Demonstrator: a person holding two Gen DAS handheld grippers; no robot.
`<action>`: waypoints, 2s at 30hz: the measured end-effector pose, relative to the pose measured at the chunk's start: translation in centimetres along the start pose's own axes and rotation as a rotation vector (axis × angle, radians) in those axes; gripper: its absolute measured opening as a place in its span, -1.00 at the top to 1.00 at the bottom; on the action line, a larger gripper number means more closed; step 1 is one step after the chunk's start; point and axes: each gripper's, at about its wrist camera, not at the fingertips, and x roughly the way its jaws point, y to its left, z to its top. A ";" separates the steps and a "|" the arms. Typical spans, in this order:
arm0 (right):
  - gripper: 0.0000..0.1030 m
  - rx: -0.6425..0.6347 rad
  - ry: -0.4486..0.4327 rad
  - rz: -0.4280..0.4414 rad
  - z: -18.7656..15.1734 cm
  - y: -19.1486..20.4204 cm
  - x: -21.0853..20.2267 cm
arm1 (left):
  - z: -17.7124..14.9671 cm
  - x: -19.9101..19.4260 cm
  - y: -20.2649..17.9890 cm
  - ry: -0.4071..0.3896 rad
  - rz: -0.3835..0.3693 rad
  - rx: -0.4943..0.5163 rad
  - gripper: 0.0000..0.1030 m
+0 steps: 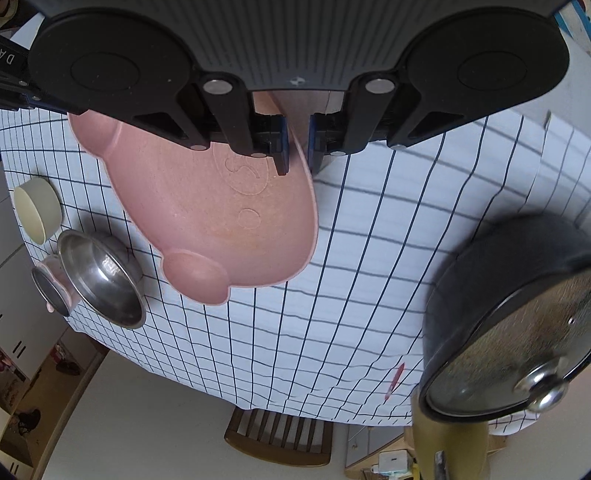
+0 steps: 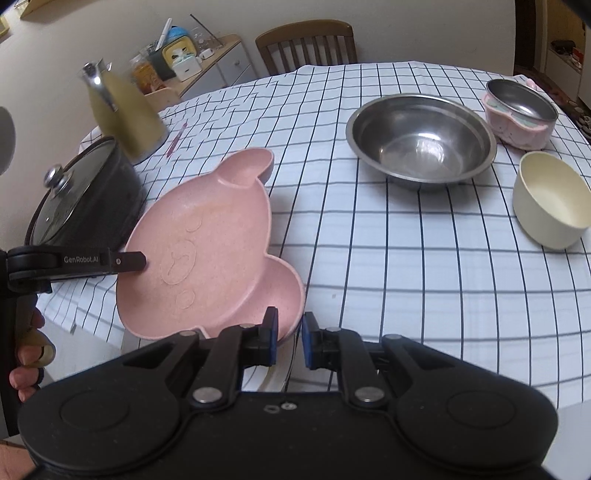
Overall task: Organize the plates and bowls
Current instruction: 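Lift the pink plate with the left tool and carry it over the white plate stack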
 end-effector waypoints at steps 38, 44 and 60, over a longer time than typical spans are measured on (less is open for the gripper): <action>0.84 0.080 -0.011 -0.069 -4.2 -0.7 0.4 | -5.3 0.5 0.4 0.045 -0.073 0.035 0.81; 0.81 0.075 -0.017 -0.103 -3.8 -1.1 0.8 | -5.4 1.0 0.0 0.064 -0.094 0.038 0.80; 0.43 0.081 -0.045 -0.109 -4.0 -0.6 -1.0 | -5.8 0.9 -0.1 0.067 -0.092 0.075 0.80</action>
